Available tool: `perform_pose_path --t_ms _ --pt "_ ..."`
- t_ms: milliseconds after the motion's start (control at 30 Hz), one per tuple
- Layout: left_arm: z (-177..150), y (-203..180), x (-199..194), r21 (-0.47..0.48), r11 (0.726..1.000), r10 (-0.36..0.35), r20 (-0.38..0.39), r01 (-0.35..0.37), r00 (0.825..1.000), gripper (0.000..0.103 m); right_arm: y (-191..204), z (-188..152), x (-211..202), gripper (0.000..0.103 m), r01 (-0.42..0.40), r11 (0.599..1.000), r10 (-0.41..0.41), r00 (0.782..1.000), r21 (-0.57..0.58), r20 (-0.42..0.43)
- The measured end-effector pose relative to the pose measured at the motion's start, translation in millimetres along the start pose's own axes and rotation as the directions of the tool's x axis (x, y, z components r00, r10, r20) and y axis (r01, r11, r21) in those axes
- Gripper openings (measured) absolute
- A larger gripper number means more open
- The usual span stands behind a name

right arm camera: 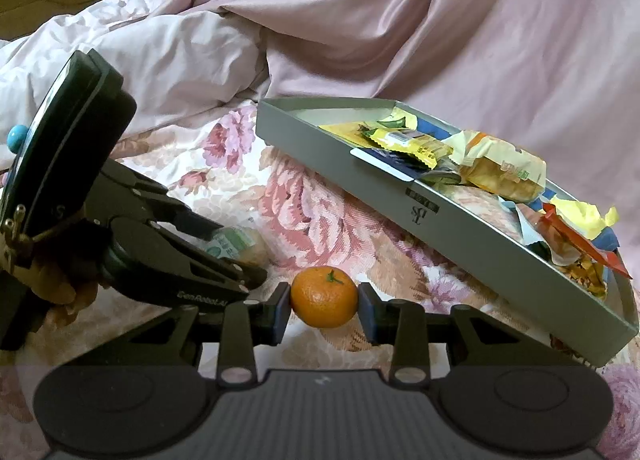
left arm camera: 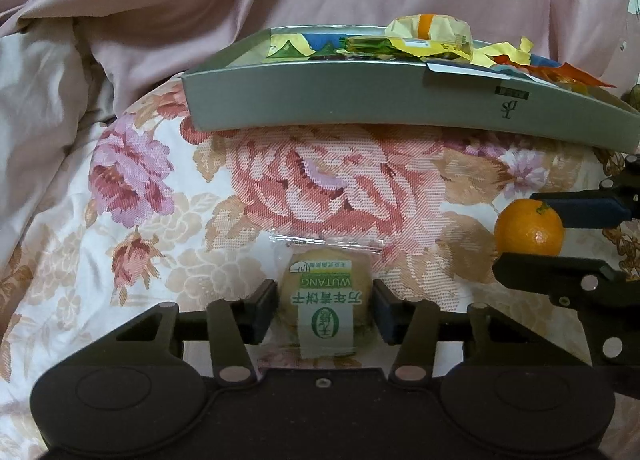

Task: Organize snacks
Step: 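Lift the pastry and orange and carry them over the gray tray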

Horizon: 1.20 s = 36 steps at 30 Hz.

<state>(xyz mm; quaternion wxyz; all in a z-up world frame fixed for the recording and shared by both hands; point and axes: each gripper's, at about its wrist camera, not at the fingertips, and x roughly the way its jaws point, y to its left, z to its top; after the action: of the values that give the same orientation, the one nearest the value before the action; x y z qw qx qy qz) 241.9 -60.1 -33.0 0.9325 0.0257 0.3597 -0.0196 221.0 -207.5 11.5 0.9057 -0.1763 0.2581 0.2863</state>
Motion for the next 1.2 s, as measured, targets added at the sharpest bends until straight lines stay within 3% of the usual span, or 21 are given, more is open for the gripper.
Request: perform_pose_path --t_ms 367,600,867,1033,1200 --pt "1 0 -16 -0.013 0.998 0.070 0.069 -0.069 0.995 0.051 -1 -1 -1 0.040 -0.001 1.000 0.000 1.000 0.020 0.028" --pt "21 4 -45 -0.099 0.987 0.144 0.197 -0.126 0.970 0.051 -4 2 -13 0.040 0.018 0.999 -0.023 0.992 0.040 0.123" --pt "65 2 -65 -0.184 0.977 0.160 0.320 -0.104 0.934 0.051 -19 11 -34 0.040 0.078 0.990 -0.112 0.943 0.119 0.315" --pt "94 -5 -54 -0.217 0.973 0.145 0.336 -0.073 0.931 0.051 -31 16 -34 0.040 0.134 0.976 -0.190 0.903 0.170 0.385" --pt "109 -14 -36 -0.224 0.972 0.146 0.330 -0.073 0.933 0.051 -42 17 -21 0.040 0.160 0.963 -0.238 0.883 0.217 0.404"
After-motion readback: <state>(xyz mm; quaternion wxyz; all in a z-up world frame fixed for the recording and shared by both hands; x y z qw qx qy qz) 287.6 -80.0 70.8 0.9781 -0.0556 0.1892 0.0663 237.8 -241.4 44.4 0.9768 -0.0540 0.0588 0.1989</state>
